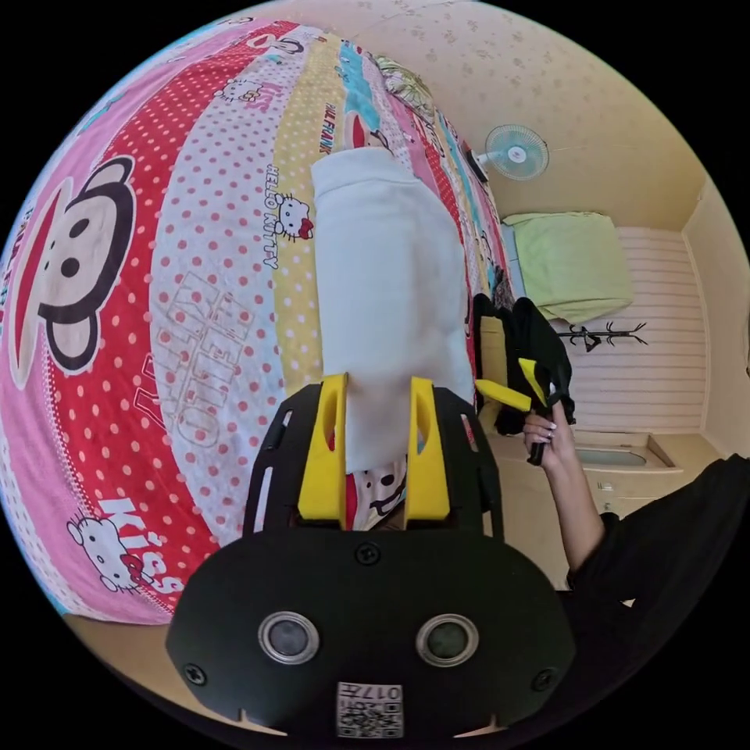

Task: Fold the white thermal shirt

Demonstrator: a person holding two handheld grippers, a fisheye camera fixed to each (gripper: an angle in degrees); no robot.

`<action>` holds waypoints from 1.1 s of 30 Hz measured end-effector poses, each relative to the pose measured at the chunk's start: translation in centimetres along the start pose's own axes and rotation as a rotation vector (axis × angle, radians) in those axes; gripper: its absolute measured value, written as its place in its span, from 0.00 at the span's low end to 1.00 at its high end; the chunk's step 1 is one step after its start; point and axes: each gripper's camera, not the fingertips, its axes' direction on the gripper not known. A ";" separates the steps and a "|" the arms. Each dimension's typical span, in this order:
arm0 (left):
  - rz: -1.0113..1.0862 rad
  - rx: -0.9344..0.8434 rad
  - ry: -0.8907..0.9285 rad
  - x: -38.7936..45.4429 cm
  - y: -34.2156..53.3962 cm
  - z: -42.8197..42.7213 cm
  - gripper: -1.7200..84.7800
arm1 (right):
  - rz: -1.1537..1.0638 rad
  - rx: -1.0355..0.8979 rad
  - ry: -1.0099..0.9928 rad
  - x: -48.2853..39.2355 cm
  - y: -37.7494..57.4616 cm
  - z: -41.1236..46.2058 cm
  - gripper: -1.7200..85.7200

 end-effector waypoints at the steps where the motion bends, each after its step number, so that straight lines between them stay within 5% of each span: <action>1: -0.017 -0.011 -0.010 -0.3 -0.1 -0.1 0.18 | 0.045 -0.004 -0.037 1.9 1.3 -0.4 0.27; 7: -0.109 -0.032 0.055 -3.2 0.1 -0.3 0.22 | 0.251 -0.080 -0.241 9.4 6.3 2.5 0.30; 13: -0.259 -0.147 0.252 -4.4 -0.9 4.7 0.18 | 0.416 0.060 -0.591 14.3 10.4 5.8 0.29; 18: -0.364 -0.102 0.602 -3.9 -0.2 2.4 0.11 | 0.389 0.079 -0.630 14.6 10.8 7.9 0.31; 24: -0.254 -0.103 0.514 1.3 -2.1 -1.4 0.11 | 0.288 0.212 -0.899 14.4 4.8 9.7 0.29; 33: 0.113 -0.036 0.583 15.7 -8.9 -7.9 0.11 | -0.295 0.118 -0.453 3.0 -1.1 2.4 0.20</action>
